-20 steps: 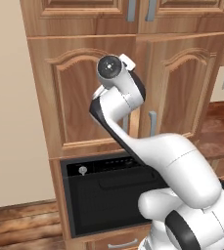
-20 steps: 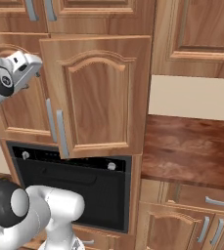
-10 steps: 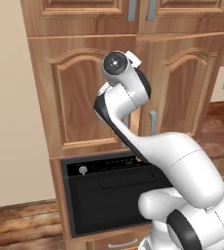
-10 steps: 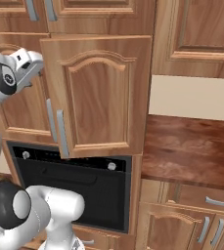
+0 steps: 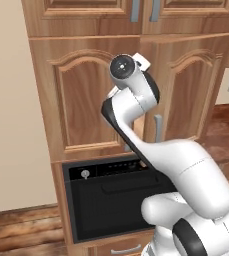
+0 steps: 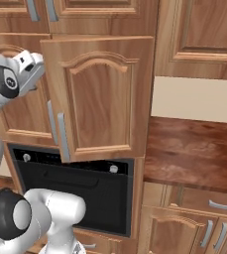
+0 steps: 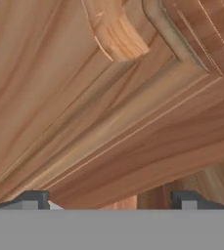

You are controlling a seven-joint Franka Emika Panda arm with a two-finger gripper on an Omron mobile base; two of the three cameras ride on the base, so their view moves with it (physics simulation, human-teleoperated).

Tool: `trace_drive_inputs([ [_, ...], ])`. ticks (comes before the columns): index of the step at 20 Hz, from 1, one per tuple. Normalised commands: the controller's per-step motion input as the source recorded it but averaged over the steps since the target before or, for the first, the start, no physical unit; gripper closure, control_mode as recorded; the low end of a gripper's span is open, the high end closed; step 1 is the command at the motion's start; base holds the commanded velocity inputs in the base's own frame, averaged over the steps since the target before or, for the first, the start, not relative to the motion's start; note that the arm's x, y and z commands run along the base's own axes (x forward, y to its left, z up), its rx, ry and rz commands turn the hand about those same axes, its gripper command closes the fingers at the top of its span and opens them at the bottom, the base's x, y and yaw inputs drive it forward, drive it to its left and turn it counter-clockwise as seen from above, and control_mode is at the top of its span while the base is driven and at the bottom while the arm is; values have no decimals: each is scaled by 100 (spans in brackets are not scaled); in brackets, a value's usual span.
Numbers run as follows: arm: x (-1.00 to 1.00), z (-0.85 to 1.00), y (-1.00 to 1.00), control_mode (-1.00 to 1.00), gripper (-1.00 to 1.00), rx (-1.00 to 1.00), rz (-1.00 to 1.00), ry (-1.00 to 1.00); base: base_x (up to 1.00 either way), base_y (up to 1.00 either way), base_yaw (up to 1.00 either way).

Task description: The dining table condiment station is running low on ketchup. Refill the condiment station by opening the cabinet and taking the ketchup from the cabinet and placing it on the dining table.

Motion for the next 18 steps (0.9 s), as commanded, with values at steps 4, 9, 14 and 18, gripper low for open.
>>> trace_drive_inputs([
  [4, -37, 0, -61, -100, -100, 0, -7, -2, 0, 0, 0],
  [9, -68, 0, -56, -100, -100, 0, -14, -5, 0, 0, 0],
  [14, -74, 0, -57, -100, -100, 0, -17, -5, 0, 0, 0],
  [18, -50, 0, -62, -100, -100, 0, -17, -2, 0, 0, 0],
])
